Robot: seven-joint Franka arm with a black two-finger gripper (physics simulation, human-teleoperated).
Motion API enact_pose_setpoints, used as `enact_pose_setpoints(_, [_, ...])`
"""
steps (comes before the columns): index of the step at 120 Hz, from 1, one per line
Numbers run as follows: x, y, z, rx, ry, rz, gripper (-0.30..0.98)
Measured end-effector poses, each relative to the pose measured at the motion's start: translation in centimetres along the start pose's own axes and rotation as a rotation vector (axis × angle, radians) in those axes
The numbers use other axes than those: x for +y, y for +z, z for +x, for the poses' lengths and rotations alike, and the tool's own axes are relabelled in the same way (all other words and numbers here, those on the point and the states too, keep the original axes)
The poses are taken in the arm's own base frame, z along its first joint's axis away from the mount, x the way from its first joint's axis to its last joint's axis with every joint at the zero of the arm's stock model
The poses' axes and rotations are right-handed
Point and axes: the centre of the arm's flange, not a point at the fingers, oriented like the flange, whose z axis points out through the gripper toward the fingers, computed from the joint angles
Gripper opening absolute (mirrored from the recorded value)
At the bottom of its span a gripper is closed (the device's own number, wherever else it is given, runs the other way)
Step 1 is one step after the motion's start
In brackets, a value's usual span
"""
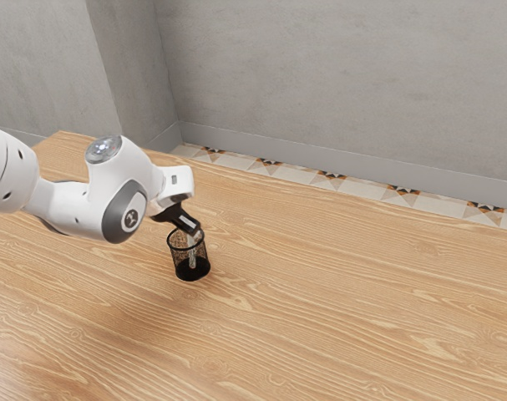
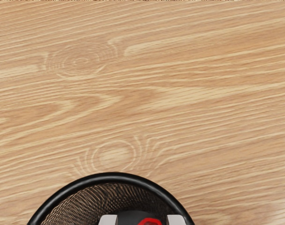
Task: Take the marker out of the pen holder and place it to the left of the pen holder.
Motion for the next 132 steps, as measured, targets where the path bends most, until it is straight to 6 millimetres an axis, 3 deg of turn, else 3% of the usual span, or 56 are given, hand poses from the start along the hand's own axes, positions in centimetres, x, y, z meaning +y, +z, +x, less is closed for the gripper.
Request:
enact_pose_setpoints(33, [-0.5, -1.0, 0.6, 0.028, -0.024, 0.003, -0.06])
enact_pose_setpoints(44, [-1.0, -3.4, 1.5, 0.066, -0.029, 0.015, -0.08])
enact_pose_setpoints(62, [-2.4, -9.3, 2.9, 0.128, -0.047, 0.033, -0.09])
enact_pose_setpoints(70, [-3.2, -10.8, 3.0, 0.134, -0.069, 0.032, -0.09])
enact_pose_setpoints(91, [-8.5, -13.4, 4.5, 0.216, -0.388, -0.047, -0.09])
enact_pose_setpoints(100, [-11.8, -12.3, 5.5, 0.249, -0.57, -0.096, -0.09])
enact_pose_setpoints(107, [-14.7, -9.0, 6.0, 0.254, -0.723, -0.125, -0.09])
enact_pose_setpoints(116, [-17.3, -6.0, 4.6, 0.273, -0.925, -0.159, -0.08])
enact_pose_setpoints(121, [-18.1, -4.6, 3.0, 0.272, -1.028, -0.171, -0.08])
enact_pose_setpoints(132, [-19.1, -1.7, -3.9, 0.221, -1.276, -0.181, -0.08])
